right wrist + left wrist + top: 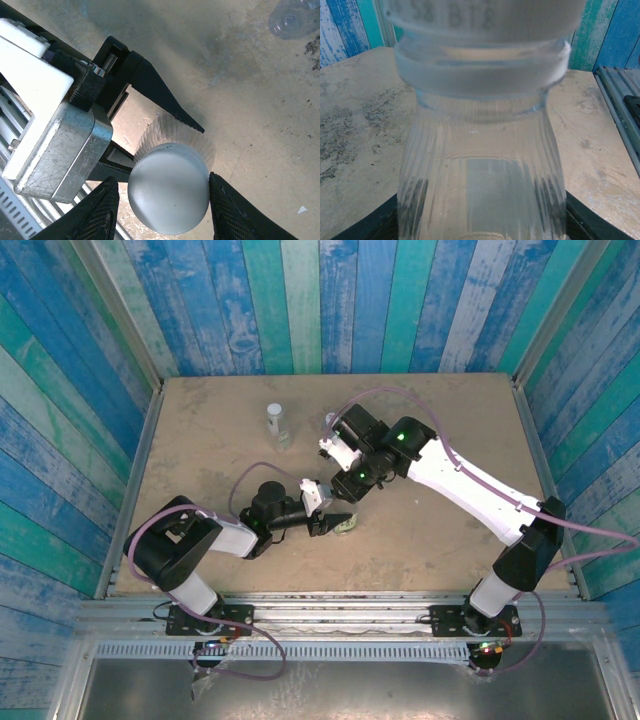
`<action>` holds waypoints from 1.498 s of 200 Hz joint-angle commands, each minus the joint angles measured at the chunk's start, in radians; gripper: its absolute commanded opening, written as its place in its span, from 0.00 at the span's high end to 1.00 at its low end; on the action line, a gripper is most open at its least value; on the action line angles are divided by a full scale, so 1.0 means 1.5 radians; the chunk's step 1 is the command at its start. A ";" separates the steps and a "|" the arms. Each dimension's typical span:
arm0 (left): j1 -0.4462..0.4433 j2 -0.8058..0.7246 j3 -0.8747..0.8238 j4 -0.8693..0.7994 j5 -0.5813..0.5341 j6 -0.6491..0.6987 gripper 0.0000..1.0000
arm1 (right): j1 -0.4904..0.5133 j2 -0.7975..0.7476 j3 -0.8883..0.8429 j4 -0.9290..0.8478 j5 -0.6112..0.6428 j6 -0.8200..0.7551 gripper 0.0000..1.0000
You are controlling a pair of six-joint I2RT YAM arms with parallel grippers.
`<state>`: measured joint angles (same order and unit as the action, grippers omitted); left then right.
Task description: Screw on the bottle caps
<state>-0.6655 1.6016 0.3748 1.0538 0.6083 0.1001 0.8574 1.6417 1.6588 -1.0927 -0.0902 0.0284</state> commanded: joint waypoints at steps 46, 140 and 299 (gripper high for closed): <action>0.001 0.026 -0.003 -0.033 -0.006 -0.004 0.41 | 0.008 -0.040 0.018 0.011 0.038 0.015 0.31; 0.001 0.029 -0.005 -0.030 -0.005 -0.005 0.41 | -0.005 -0.055 -0.037 0.037 0.058 0.049 0.59; 0.001 0.025 -0.009 -0.030 -0.005 -0.005 0.41 | -0.014 -0.031 -0.088 0.025 0.061 0.065 0.76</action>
<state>-0.6655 1.6062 0.3748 1.0611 0.6079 0.0967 0.8467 1.5642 1.5631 -0.9867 -0.0078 0.1146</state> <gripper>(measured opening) 0.596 0.256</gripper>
